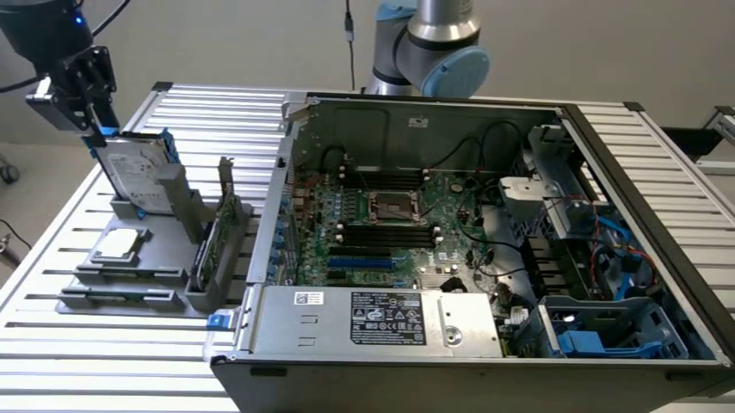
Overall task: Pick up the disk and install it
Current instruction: 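Pick up the disk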
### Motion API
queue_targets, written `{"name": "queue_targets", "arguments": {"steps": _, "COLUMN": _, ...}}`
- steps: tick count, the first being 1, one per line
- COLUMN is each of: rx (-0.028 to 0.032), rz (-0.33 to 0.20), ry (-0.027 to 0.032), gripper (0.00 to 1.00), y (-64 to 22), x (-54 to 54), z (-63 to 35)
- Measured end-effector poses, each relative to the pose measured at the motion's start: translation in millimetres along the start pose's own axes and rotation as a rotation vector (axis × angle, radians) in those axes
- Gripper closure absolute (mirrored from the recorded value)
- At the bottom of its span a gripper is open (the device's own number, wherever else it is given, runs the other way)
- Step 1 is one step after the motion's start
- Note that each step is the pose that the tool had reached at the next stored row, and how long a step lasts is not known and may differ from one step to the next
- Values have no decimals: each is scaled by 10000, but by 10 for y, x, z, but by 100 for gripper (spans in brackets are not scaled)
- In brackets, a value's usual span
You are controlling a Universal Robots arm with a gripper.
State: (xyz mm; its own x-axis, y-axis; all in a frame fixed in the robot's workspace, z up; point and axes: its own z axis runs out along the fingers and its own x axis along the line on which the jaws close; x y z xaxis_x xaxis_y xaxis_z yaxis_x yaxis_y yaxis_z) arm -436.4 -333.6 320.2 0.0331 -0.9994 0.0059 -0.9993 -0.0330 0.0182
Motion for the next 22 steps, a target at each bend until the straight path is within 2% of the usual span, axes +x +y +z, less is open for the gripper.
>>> {"name": "queue_targets", "arguments": {"steps": 12, "rx": 106, "rz": -78, "ry": 5, "gripper": 52, "y": 0, "x": -16, "z": 219}}
{"name": "queue_targets", "arguments": {"steps": 22, "rx": 122, "rz": -84, "ry": 6, "gripper": 52, "y": 27, "x": -67, "z": 302}}
